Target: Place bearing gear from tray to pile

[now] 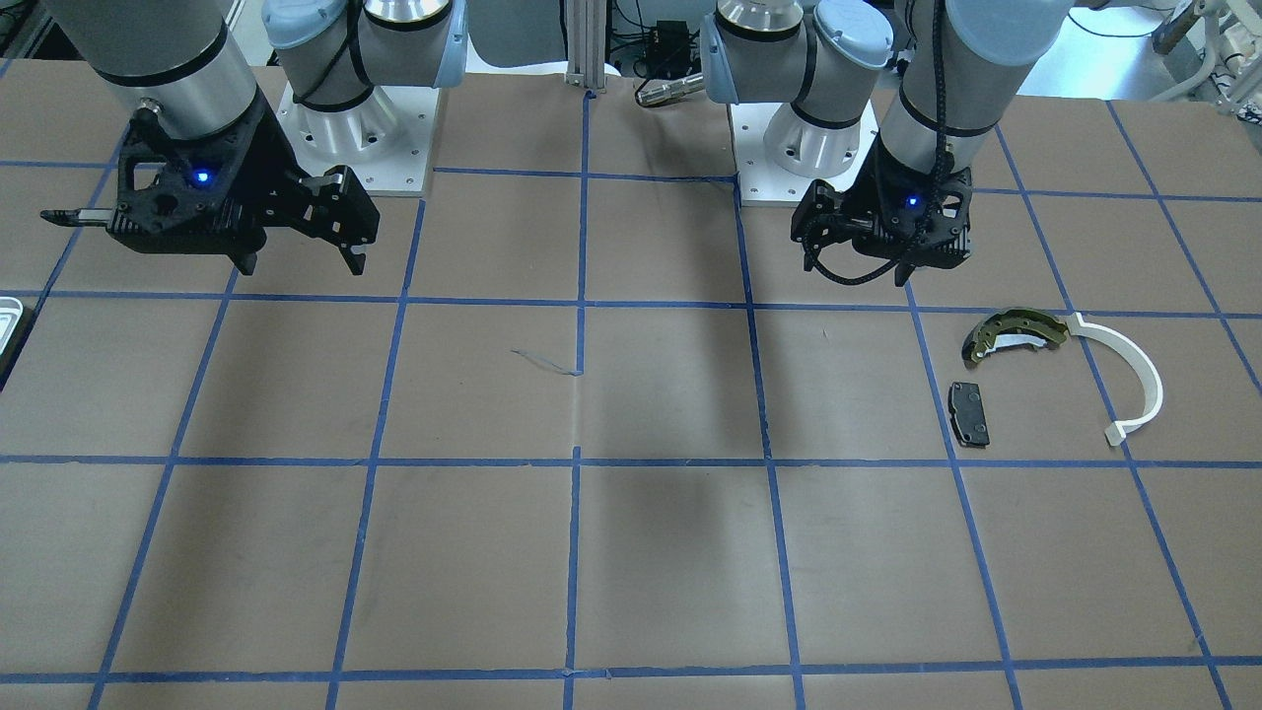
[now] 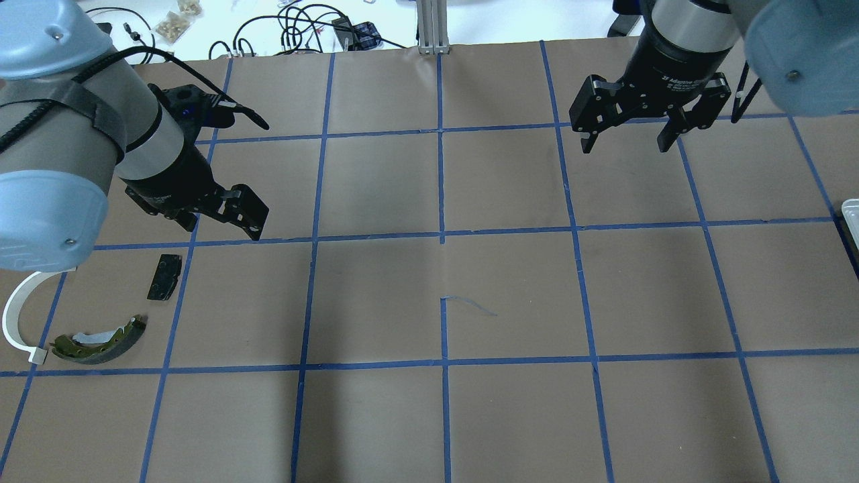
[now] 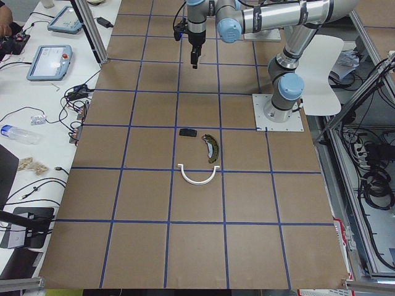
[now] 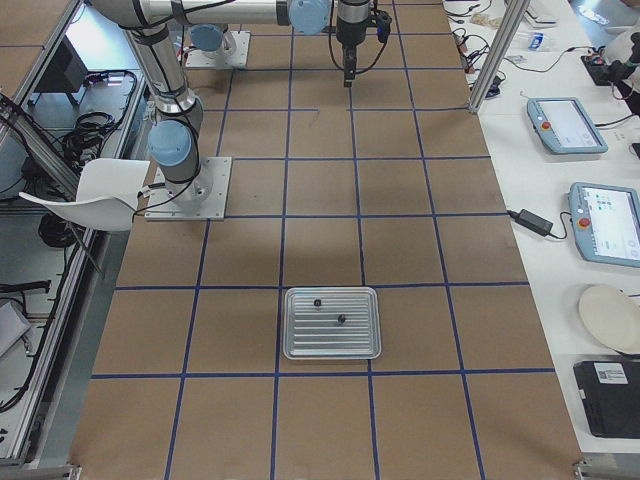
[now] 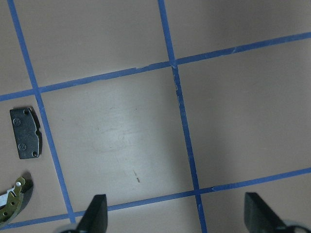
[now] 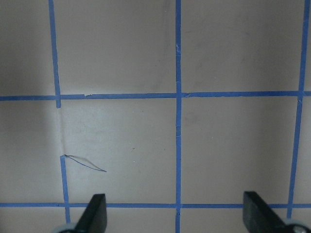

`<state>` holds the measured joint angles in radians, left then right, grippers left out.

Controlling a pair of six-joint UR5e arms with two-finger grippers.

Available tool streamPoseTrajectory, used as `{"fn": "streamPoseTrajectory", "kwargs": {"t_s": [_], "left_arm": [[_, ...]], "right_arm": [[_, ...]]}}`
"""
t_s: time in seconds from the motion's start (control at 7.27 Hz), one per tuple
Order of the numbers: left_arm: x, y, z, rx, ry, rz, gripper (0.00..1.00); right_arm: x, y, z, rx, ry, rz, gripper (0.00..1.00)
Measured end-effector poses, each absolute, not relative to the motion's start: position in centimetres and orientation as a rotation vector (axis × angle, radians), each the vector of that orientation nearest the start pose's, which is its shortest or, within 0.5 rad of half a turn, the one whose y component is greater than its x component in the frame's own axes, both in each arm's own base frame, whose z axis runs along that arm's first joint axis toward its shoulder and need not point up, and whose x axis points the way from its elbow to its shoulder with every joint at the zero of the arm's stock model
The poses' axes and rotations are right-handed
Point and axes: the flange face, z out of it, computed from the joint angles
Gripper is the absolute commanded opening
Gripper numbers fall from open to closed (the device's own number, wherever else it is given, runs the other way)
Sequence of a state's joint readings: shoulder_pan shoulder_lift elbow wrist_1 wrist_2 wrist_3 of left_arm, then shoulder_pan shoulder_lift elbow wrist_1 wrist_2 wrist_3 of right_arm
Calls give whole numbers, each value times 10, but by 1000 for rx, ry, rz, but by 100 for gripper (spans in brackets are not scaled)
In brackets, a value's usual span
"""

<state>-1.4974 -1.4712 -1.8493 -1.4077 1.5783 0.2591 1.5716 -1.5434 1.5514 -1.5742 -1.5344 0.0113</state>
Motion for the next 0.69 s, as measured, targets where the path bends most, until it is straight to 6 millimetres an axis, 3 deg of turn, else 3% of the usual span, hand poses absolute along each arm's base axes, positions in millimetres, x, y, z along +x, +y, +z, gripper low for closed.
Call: {"fn": "streamPoseTrajectory", "kwargs": {"t_s": [0.69], "left_arm": [[-100,-451,414,291,3123,24,100]], "right_arm": [[128,-503,485,21,3157,0,100]]}}
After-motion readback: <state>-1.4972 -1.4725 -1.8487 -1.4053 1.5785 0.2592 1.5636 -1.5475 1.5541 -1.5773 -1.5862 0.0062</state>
